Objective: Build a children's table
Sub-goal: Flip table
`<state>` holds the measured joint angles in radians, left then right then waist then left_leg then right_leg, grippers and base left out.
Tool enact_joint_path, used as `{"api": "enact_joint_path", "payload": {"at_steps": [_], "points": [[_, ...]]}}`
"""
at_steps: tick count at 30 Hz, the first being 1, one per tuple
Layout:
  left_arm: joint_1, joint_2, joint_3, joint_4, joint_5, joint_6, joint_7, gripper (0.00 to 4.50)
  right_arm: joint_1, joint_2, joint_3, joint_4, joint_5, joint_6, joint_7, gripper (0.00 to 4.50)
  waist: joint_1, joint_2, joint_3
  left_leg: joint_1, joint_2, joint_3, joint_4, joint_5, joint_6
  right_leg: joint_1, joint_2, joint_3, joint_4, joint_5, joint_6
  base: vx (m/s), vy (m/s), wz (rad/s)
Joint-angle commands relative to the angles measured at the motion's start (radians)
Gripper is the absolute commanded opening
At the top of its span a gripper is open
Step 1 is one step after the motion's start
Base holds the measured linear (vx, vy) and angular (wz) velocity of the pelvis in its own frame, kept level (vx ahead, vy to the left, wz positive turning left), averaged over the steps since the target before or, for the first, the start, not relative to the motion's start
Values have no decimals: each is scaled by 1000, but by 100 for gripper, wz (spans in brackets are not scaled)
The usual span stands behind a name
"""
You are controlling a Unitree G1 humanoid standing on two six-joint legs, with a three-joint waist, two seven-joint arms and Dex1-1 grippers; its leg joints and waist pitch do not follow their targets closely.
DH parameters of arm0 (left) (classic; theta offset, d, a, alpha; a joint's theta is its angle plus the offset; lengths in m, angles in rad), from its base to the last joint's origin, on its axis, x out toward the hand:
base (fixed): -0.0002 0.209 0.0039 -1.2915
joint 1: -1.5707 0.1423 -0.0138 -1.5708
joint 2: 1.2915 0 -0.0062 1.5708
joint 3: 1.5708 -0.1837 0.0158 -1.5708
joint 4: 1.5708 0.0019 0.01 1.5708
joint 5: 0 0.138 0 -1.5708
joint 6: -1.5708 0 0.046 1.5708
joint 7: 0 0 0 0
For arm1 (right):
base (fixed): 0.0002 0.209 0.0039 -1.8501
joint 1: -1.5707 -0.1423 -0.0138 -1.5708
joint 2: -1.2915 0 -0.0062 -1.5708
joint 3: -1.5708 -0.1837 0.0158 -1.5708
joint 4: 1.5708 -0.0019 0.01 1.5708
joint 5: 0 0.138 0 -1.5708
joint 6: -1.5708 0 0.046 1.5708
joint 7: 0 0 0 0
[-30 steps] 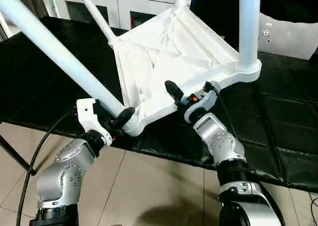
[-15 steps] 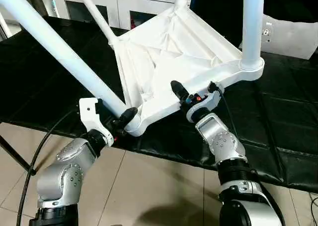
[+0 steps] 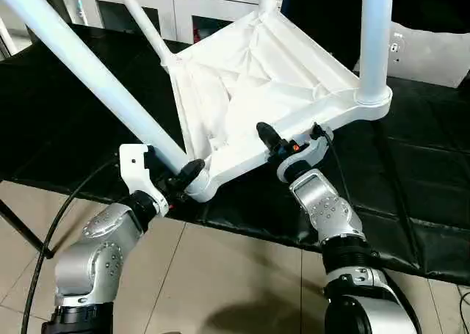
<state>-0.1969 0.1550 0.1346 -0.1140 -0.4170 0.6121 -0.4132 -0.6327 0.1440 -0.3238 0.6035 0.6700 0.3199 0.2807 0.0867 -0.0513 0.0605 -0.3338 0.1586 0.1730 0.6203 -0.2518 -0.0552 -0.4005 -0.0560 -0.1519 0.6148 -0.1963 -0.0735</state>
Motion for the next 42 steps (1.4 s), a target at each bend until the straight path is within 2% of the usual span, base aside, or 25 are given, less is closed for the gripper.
{"api": "enact_joint_path", "payload": {"at_steps": [1, 2, 3, 4, 6, 7, 8, 9, 11, 12, 15, 19, 20, 24, 25, 26, 28, 29, 31, 32, 33, 34, 37, 39, 42], "points": [[40, -2, -85, 53, -6, 77, -43, 273, -73, 67, 2, -48, 6, -55, -2, 207, -7, 11, -67, -5, 92, -34, -74, 66, 62, 65, -125, 100, -73, -161, -78, 0, 0, 0], [40, -3, -84, 51, -7, 74, -42, 273, -75, 64, 0, -49, 5, -58, -3, 207, -8, 9, -68, -5, 92, -34, -74, 66, 61, 66, -125, 100, -72, -154, -81, 0, 0, 0], [39, -2, -81, 54, 2, 47, -44, 273, -81, 49, -18, -50, 11, -76, -17, 207, -8, -1, -68, -6, 90, -32, -74, 68, 63, 68, -127, 102, -72, -148, -86, 0, 0, 0], [38, -1, -81, 57, 8, 37, -43, 273, -82, 45, -25, -51, 15, -82, -23, 207, -6, 2, -68, -6, 89, -31, -74, 70, 64, 68, -128, 102, -71, -148, -87, 0, 0, 0], [39, 0, -75, 63, 14, 11, -48, 273, -87, 36, -44, -44, 21, -96, -35, 206, -7, 2, -68, -8, 87, -31, -74, 75, 71, 68, -126, 102, -72, -149, -81, 0, 0, 0], [43, -3, -71, 63, 13, 5, -46, 273, -87, 31, -47, -41, 19, -103, -37, 206, -5, 13, -68, -8, 88, -32, -73, 75, 68, 68, -127, 102, -71, -147, -82, 0, 0, 0], [47, -6, -66, 62, 11, 0, -44, 273, -86, 27, -50, -40, 16, -111, -40, 206, -7, 13, -69, -8, 88, -32, -73, 76, 68, 68, -126, 101, -72, -144, -81, 0, 0, 0], [56, -6, -61, 46, -3, -1, -52, 273, -88, 15, -52, -40, 9, -120, -46, 206, -8, 8, -69, -8, 90, -33, -73, 74, 68, 68, -126, 101, -72, -141, -82, 0, 0, 0], [73, -7, -53, 14, -30, -5, -70, 273, -95, -12, -58, -47, -7, -142, -62, 206, -10, 9, -69, -9, 90, -32, -73, 69, 62, 69, -126, 100, -71, -140, -87, 0, 0, 0], [79, -3, -54, 8, -33, -10, -78, 273, -101, -24, -67, -47, -6, -149, -73, 205, -12, 3, -68, -10, 89, -31, -73, 65, 64, 70, -125, 101, -73, -146, -86, 0, 0, 0], [93, 7, -64, 26, -15, -68, -91, 273, -100, -46, -84, -51, 0, -165, -87, 205, -18, 0, -67, -11, 85, -31, -74, 58, 68, 69, -125, 100, -76, -177, -73, 0, 0, 0], [83, -6, -67, 33, -12, -99, -92, 273, -74, -46, -77, -77, -8, -156, -94, 204, -26, 1, -68, -12, 85, -31, -72, 64, 74, 70, -123, 100, -74, -162, -74, 0, 0, 0], [64, -9, -75, 63, 7, -131, -92, 273, -55, -38, -70, -100, -8, -152, -96, 204, -26, -5, -68, -12, 82, -30, -72, 67, 82, 70, -122, 100, -76, -162, -69, 0, 0, 0], [39, -28, -70, 104, 27, -190, -78, 272, -26, -20, -69, -116, -7, -163, -108, 203, -22, 8, -69, -8, 87, -31, -72, 71, 78, 67, -125, 100, -73, -155, -75, 0, 0, 0], [34, -34, -68, 109, 25, -201, -77, 272, -23, -19, -68, -118, -7, -165, -110, 203, -22, 7, -69, -8, 88, -31, -71, 71, 79, 65, -124, 100, -75, -153, -76, 0, 0, 0], [26, -44, -65, 116, 15, -221, -84, 302, -16, -15, -67, -123, -8, -169, -113, 203, -19, 10, -69, -7, 87, -30, -71, 72, 78, 65, -124, 101, -74, -146, -76, 0, 0, 0], [13, -57, -69, 133, -13, -292, -155, 316, -4, -4, -66, -139, -5, -173, -121, 202, -11, 8, -72, -5, 87, -30, -70, 90, 80, 65, -125, 102, -71, -119, -75, 0, 0, 0], [7, -54, -77, 152, -10, -327, -181, 320, 1, 1, -65, -142, -4, -173, -124, 202, -5, 9, -72, -2, 90, -31, -72, 98, 84, 61, -124, 102, -69, -105, -77, 0, 0, 0], [1, -39, -97, 183, 13, -359, -207, 330, 6, 3, -63, -142, -8, -174, -127, 202, -2, 7, -73, -1, 90, -31, -72, 108, 86, 62, -124, 102, -63, -80, -81, 0, 0, 0], [-2, -20, -119, 215, 39, -380, -228, 339, 13, 5, -59, -143, -14, -176, -128, 202, -3, 14, -73, -3, 90, -33, -72, 113, 88, 64, -123, 102, -63, -63, -83, 0, 0, 0], [-2, -17, -122, 219, 41, -380, -231, 350, 14, 6, -58, -144, -14, -177, -128, 202, -5, 12, -74, -3, 90, -32, -71, 111, 87, 64, -125, 102, -61, -58, -83, 0, 0, 0], [-3, -14, -125, 223, 44, -380, -235, 357, 14, 6, -58, -145, -15, -177, -128, 202, -5, 17, -74, -3, 90, -34, -72, 112, 85, 66, -126, 103, -59, -53, -88, 0, 0, 0], [15, 5, -132, 226, 45, -383, -270, 372, 22, 4, -59, -163, -22, -199, -133, 202, -7, 17, -72, -5, 92, -31, -73, 87, 70, 68, -129, 104, -62, -67, -103, 0, 0, 0], [37, 19, -135, 225, 53, -383, -283, 401, 26, -6, -64, -166, -29, -221, -145, 202, -6, 20, -71, -4, 91, -31, -74, 70, 55, 70, -128, 104, -64, -81, -103, 0, 0, 0], [77, 57, -150, 202, 60, -369, -311, 407, 30, -33, -58, -185, -63, -243, -169, 202, -7, 23, -70, -4, 90, -30, -75, 60, 52, 68, -126, 104, -65, -93, -97, 0, 0, 0]]}}
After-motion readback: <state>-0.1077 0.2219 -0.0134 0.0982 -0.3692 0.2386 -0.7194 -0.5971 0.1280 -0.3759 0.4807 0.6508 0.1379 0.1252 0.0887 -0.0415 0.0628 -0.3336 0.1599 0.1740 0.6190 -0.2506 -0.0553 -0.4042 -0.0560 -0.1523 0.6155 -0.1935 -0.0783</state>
